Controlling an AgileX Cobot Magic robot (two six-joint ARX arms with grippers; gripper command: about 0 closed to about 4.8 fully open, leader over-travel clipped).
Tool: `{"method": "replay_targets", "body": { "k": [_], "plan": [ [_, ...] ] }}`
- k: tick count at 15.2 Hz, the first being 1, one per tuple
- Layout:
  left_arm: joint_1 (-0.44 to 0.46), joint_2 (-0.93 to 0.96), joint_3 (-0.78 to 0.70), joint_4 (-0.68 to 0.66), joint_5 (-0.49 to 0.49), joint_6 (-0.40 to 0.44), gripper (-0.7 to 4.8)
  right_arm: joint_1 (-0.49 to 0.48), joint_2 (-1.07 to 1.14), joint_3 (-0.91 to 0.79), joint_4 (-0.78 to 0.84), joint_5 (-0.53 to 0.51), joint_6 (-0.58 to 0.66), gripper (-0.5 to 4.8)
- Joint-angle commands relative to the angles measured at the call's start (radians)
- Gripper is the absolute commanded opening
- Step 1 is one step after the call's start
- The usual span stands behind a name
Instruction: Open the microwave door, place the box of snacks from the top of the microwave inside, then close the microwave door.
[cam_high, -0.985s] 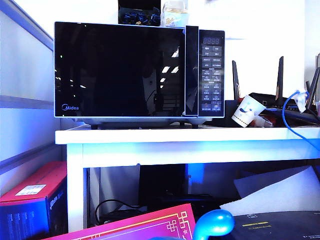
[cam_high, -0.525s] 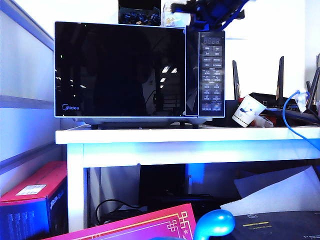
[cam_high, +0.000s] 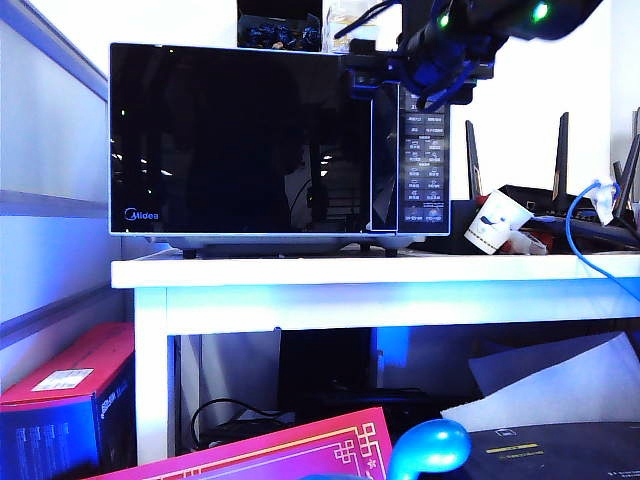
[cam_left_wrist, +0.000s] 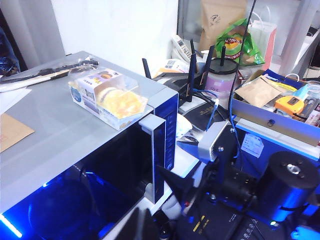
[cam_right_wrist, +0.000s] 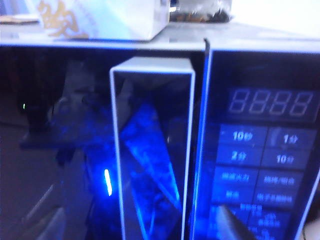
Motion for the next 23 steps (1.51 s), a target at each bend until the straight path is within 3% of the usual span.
{"method": "replay_targets", "body": {
  "k": [1, 9, 11, 13, 14, 23],
  "plan": [
    [-0.002, -0.003, 0.003, 0.019, 0.001, 0.004, -0.06, 0.001, 0.054, 0.006, 0.103, 0.002, 0.007, 3.63],
    [-0.002, -0.003, 0.003, 0.012, 0.001, 0.004, -0.06, -0.026, 0.177, 0.143, 0.094, 0.007, 0.026, 3.62],
    [-0.001, -0.003, 0.003, 0.011, 0.001, 0.004, -0.06, -0.032, 0.177, 0.146, 0.092, 0.002, 0.026, 2.68],
    [-0.001, -0.003, 0.003, 0.012, 0.001, 0.004, -0.06, -0.038, 0.180, 0.151, 0.087, -0.027, 0.026, 2.20],
    [-0.001, -0.003, 0.003, 0.012, 0.001, 0.004, -0.06, -0.038, 0.181, 0.152, 0.086, -0.047, 0.026, 1.64],
    [-0.002, -0.003, 0.003, 0.011, 0.001, 0.003, -0.06, -0.035, 0.052, 0.152, -0.062, -0.047, 0.025, 1.66]
  ]
}}
